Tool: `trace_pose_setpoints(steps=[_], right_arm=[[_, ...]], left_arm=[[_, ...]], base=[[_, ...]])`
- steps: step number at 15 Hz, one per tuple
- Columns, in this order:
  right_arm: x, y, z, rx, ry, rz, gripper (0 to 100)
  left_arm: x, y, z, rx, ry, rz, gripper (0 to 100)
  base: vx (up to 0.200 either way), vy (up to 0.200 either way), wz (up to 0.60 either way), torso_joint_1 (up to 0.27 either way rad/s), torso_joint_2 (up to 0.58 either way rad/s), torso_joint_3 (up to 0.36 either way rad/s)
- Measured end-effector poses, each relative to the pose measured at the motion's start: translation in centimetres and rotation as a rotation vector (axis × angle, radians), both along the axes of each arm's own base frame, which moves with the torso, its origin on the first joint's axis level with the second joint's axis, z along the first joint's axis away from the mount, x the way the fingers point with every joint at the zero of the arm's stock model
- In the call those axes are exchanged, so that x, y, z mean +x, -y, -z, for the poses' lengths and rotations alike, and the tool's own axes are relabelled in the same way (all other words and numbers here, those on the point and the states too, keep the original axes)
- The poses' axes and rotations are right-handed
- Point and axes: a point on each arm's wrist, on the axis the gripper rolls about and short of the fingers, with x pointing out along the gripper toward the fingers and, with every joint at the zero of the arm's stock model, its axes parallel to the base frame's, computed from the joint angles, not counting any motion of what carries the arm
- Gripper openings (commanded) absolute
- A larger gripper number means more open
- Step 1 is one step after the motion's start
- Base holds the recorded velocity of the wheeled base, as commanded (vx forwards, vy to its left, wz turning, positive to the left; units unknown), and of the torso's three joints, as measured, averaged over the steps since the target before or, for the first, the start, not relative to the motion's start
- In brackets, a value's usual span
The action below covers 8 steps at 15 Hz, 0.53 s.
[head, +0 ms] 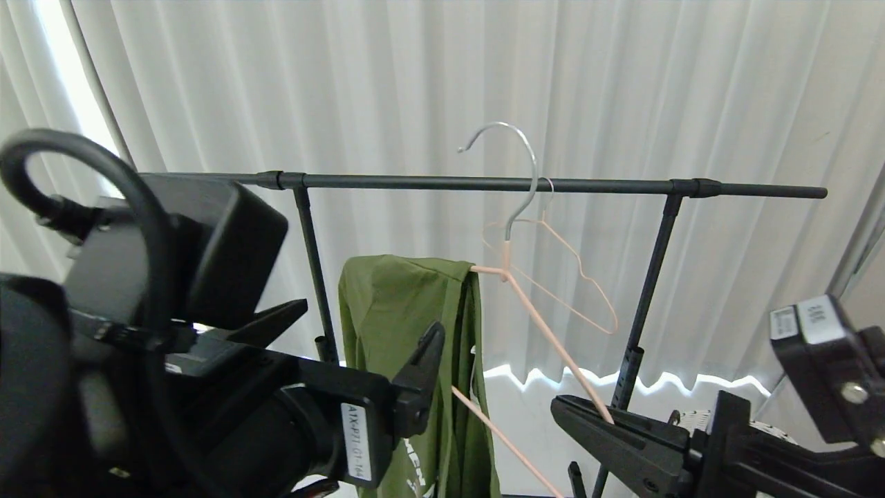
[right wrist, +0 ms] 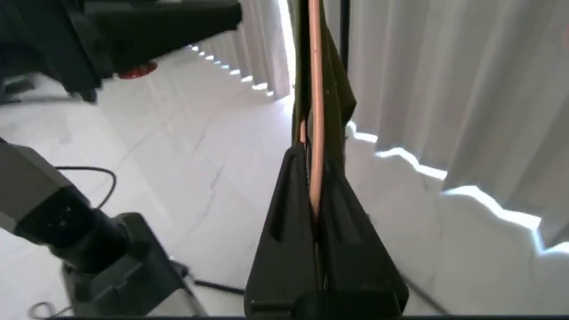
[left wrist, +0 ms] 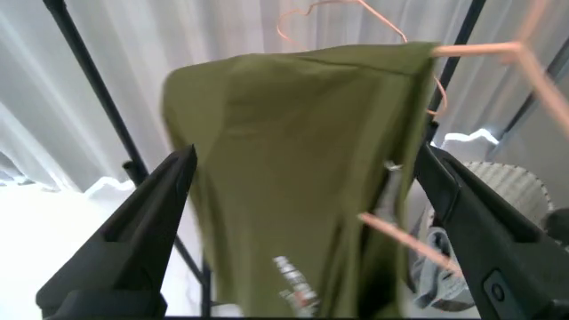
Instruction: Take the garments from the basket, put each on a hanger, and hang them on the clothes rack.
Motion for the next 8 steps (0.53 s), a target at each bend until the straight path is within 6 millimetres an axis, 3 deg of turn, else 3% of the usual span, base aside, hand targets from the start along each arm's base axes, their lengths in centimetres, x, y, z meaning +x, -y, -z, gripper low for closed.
trace_pose_setpoints(steps=[5,8], right_arm=[[-0.5,1.4,0.5,-0.038,0.113,-0.017,0],[-0.9,2.2,1.2,-0.059,0.118,-0.072,0]], left_arm=[[-1.4,-4.9,-2.4,0.096,0.098,0.210,100],[-1.9,-8.6,-1.4,0.178,0.150,0.419,100]], base=[[0.000,0.000,0.00,0.000,0.00,0.000],[0.000,0.000,0.00,0.000,0.00,0.000]])
